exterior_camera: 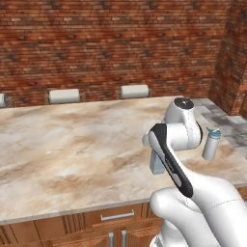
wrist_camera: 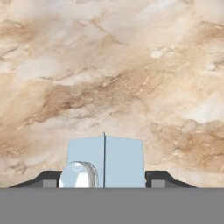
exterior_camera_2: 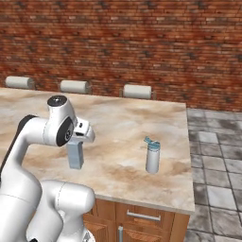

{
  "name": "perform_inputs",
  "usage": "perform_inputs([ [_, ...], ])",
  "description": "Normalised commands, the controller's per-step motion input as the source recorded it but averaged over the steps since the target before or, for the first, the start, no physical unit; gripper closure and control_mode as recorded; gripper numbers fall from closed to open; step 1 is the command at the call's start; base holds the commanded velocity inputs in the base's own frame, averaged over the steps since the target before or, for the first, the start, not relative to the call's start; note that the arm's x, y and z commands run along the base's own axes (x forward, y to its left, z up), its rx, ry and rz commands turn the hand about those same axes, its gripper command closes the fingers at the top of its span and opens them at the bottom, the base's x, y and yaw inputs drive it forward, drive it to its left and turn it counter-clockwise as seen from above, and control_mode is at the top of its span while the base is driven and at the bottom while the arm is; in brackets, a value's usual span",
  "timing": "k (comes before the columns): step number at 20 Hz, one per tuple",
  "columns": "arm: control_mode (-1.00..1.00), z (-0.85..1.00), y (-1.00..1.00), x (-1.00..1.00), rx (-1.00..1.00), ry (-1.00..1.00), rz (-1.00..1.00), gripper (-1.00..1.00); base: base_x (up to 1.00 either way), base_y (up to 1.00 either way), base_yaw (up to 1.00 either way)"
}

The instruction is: Move the drinks to the dining counter.

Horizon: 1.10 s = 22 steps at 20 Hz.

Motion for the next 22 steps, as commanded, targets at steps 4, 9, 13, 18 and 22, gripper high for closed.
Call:
perform_inputs([
  [4, -1.0, -0.25, 0.0, 0.02, 0.0, 0.0, 0.0, 1.0, 0.0, 0.0, 0.0],
  [9, -1.0, -0.28, 0.0, 0.0, 0.0, 0.0, 0.0, 1.0, 0.0, 0.0, 0.0],
  [13, -1.0, -0.27, 0.0, 0.03, 0.0, -0.01, 0.0, 1.0, 0.0, 0.0, 0.0],
  [18, -1.0, -0.23, 0.0, 0.03, 0.0, -0.04, 0.0, 1.0, 0.0, 0.0, 0.0],
  [22, -1.0, -0.21, 0.0, 0.03, 0.0, -0.04, 0.0, 1.0, 0.0, 0.0, 0.0],
])
